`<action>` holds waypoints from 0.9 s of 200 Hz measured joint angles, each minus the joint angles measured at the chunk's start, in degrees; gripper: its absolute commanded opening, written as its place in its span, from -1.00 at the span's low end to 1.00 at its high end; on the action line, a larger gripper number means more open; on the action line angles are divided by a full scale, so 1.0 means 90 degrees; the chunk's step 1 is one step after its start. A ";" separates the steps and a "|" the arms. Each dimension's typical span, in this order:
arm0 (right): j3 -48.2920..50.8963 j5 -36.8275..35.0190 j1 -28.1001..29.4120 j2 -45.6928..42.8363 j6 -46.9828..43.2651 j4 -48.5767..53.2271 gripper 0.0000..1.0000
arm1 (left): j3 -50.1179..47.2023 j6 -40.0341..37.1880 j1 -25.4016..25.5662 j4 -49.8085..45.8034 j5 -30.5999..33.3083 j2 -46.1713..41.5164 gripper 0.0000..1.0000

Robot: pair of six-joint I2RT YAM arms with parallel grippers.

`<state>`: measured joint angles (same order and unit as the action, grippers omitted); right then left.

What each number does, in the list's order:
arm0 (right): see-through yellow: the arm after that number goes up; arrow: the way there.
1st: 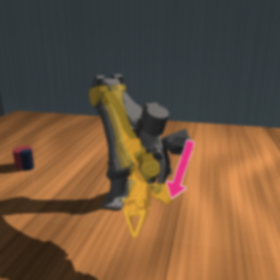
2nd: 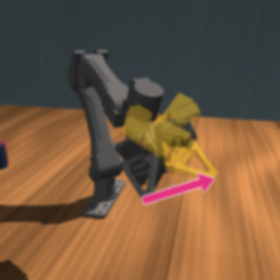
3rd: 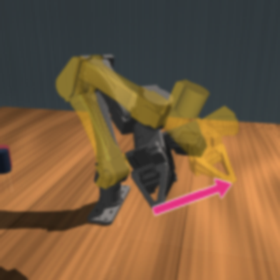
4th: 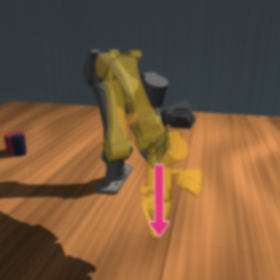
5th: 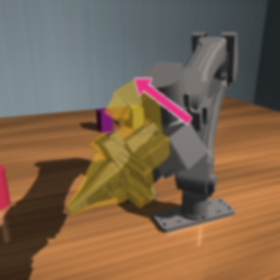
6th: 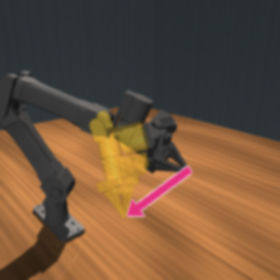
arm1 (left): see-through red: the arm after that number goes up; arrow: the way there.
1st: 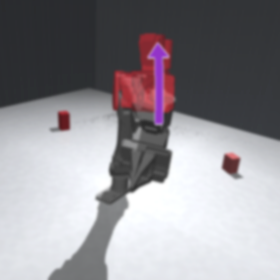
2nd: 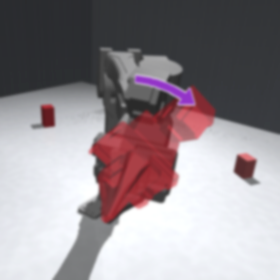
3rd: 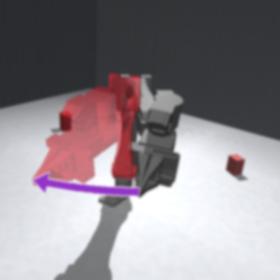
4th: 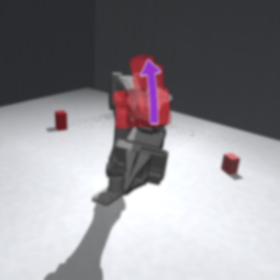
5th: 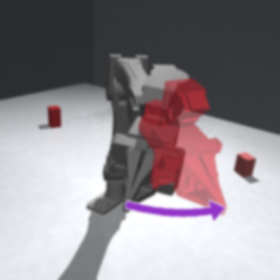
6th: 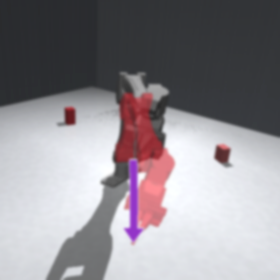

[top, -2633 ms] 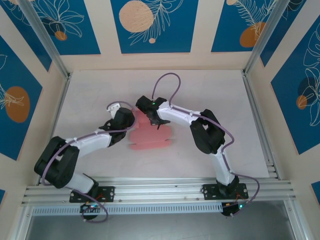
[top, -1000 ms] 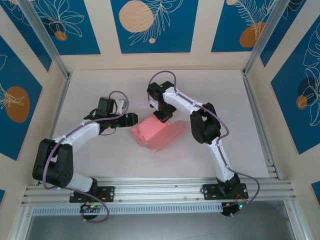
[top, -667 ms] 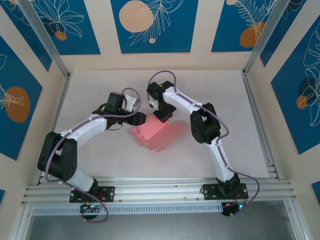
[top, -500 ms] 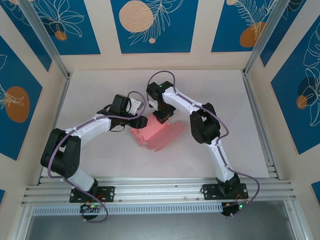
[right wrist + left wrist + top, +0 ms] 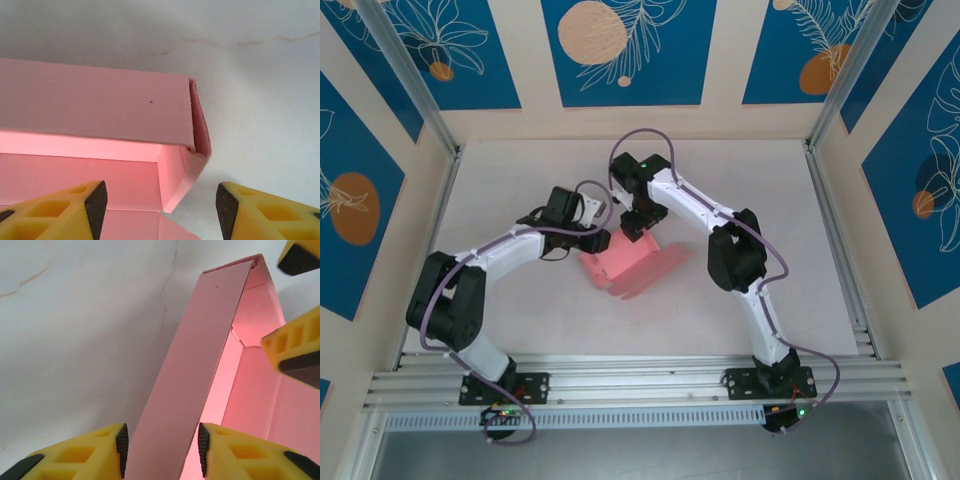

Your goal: Fold the paper box

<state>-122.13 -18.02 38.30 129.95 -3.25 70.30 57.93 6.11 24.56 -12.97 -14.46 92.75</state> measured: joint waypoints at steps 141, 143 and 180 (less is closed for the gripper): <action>0.1401 -0.1124 0.0386 -0.4041 0.2084 -0.0920 0.48 | 0.0151 0.1154 -0.0019 -0.0107 0.0393 0.0486 -0.35; 0.1503 -0.1149 0.0401 -0.4143 0.2127 -0.0935 0.49 | 0.0131 0.1175 -0.0019 -0.0095 0.0376 0.0478 -0.35; 0.3623 -0.1290 0.0697 -0.5690 0.3376 -0.1528 0.53 | -0.0619 0.2132 -0.0017 0.0602 -0.0199 0.0228 -0.34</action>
<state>-89.52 -29.63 44.58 78.74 27.14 56.55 52.36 25.30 24.40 -7.55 -16.25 94.80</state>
